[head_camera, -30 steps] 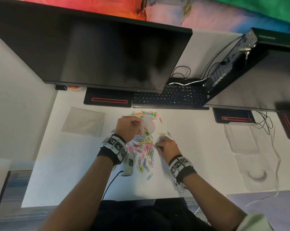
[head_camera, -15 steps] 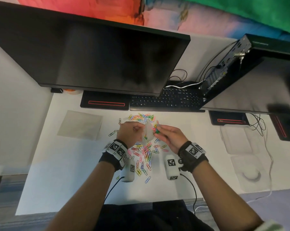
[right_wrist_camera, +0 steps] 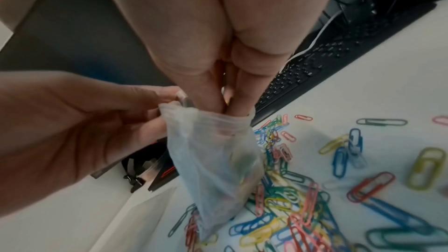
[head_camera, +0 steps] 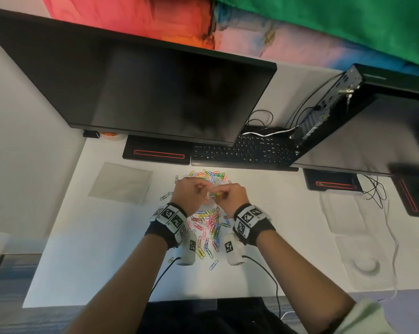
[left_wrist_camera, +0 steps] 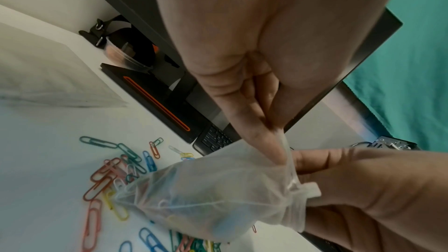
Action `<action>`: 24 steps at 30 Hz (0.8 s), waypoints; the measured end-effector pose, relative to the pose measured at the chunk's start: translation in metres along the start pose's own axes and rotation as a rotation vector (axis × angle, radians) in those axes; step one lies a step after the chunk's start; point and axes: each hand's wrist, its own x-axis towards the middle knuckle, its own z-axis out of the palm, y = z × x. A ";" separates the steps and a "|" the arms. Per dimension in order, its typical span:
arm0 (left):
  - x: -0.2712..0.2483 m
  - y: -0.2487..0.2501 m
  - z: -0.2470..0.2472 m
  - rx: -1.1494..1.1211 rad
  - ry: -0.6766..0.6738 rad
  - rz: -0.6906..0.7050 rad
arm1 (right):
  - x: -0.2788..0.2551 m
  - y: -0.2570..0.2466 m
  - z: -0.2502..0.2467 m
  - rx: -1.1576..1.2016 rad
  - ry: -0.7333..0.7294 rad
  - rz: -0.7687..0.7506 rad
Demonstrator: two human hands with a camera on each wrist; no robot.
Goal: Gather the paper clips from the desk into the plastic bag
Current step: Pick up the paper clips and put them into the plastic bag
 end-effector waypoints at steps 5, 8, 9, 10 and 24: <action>-0.004 0.006 -0.005 0.020 0.068 0.057 | -0.003 -0.010 -0.010 -0.148 -0.099 -0.206; -0.006 0.008 -0.015 0.006 0.129 0.036 | -0.004 -0.018 -0.022 0.028 -0.168 -0.240; -0.009 0.008 -0.021 -0.001 0.155 0.027 | -0.005 -0.018 -0.028 0.207 -0.174 -0.182; -0.011 0.007 -0.026 -0.018 0.182 0.020 | -0.005 -0.014 -0.035 0.362 -0.157 -0.112; -0.056 -0.039 -0.086 -0.120 0.374 -0.102 | -0.016 0.084 0.038 -0.408 -0.274 0.167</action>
